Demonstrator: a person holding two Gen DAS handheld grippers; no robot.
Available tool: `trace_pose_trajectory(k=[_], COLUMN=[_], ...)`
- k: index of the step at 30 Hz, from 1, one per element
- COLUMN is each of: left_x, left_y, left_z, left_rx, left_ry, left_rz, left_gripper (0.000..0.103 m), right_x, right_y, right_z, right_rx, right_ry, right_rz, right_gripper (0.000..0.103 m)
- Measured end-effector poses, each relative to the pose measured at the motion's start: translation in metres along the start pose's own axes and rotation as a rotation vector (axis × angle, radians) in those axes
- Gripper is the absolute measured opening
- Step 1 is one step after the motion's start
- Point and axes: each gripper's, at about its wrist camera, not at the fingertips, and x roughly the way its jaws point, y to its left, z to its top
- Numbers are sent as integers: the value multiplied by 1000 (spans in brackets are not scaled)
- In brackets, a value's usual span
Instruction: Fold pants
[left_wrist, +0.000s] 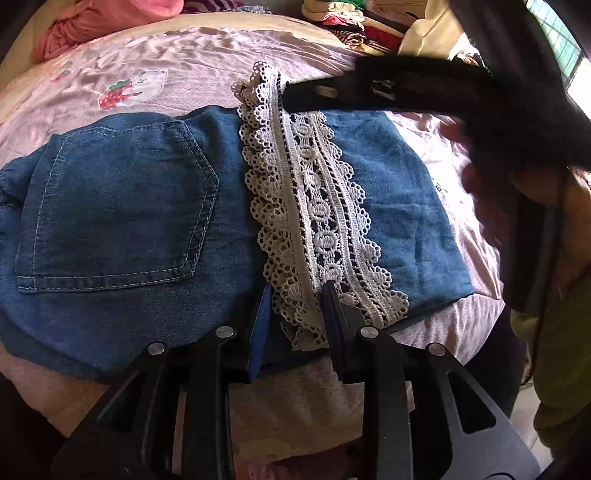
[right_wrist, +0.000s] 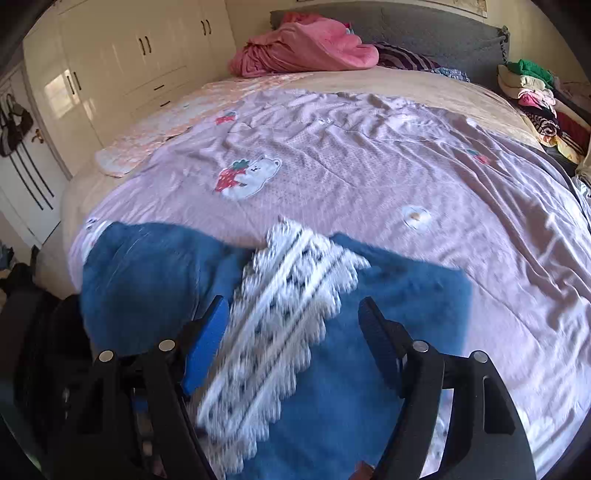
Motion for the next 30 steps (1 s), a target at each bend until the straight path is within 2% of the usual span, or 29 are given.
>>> trace_pose_trajectory(k=[5,9,14,19,21,23,30], left_x=[2,5,-8,-28,-38,-51,-86], left_y=[3,9,11,21,25,29,48], left_z=[0,1,1,3,3,1,0], left_rx=[-6,-16,-11,-33,-41,-47,-62], left_ry=[-5,-14,-26,-50,-76,-101,-164], left_rz=[-12,-33,-66,-55,-46,-37,63], left_gripper=[22,22,24,27,34,37,57], right_x=[49,53,26,-6,-17,-27,-50], right_y=[-6,-1,-7,-9,-6,-1,19], right_z=[3,1,3,4,5,6,12], right_rx=[41,10,75,107,100,90,52], right_ry=[120,119,65,-2,-18,-34,-84], right_rz=[1,-22,24,40,36,36,18], right_gripper=[67,68,68,68,68,68,80])
